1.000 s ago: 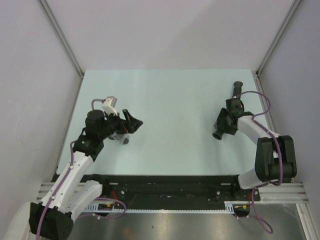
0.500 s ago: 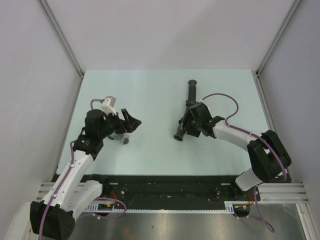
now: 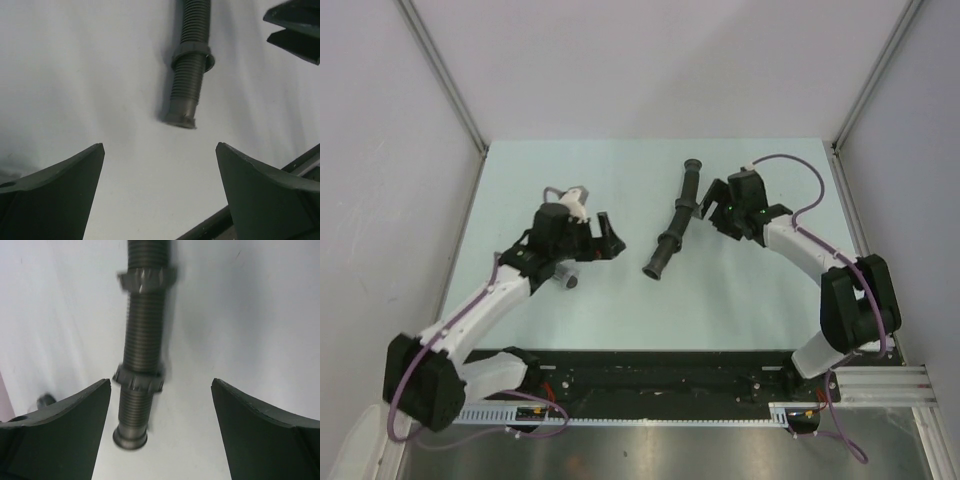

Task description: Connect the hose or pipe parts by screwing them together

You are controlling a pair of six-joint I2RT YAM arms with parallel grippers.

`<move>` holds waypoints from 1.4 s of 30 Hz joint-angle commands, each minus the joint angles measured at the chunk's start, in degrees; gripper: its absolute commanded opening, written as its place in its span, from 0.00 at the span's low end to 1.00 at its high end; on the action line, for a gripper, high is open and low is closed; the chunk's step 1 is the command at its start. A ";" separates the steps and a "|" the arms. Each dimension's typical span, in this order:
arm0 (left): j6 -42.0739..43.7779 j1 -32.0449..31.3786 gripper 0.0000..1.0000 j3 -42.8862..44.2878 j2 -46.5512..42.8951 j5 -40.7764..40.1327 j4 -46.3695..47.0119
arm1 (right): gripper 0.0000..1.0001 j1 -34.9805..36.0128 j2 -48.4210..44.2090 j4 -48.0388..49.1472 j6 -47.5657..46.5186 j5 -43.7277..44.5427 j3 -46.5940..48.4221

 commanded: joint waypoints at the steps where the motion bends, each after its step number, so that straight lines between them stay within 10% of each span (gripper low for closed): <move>1: 0.20 -9.71 1.00 14.04 11.38 -9.98 1.73 | 0.87 -5.15 5.52 3.32 -2.76 -1.48 5.38; 20: 9.27 -16.85 1.00 32.88 46.02 -11.22 8.58 | 0.88 -2.08 28.47 8.53 1.47 -5.29 21.64; 42: 7.69 -17.90 0.71 30.52 48.50 -8.85 9.38 | 0.52 -5.07 30.15 4.23 4.73 -2.13 23.32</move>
